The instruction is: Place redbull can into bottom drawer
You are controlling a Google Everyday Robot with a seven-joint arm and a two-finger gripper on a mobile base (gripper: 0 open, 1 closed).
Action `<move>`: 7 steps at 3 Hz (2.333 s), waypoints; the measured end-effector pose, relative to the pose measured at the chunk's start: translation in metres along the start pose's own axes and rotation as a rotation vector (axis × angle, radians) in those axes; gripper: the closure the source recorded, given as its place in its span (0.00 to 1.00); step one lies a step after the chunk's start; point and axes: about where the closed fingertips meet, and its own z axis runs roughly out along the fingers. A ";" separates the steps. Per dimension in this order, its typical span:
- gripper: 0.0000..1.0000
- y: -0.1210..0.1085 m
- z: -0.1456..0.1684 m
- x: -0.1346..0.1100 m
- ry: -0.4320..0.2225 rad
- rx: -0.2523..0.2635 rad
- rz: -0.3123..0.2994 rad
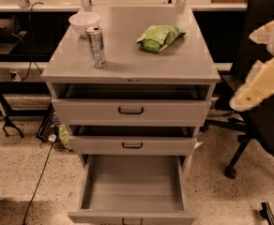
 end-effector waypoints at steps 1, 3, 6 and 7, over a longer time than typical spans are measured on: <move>0.00 -0.032 0.009 -0.028 -0.122 0.099 0.027; 0.00 -0.022 0.034 -0.040 -0.147 0.051 0.057; 0.00 -0.015 0.146 -0.156 -0.402 -0.090 0.093; 0.00 -0.016 0.172 -0.208 -0.487 -0.141 0.091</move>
Offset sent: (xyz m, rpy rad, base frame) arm 0.0273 0.0097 0.0067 0.0667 -0.0793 -0.0185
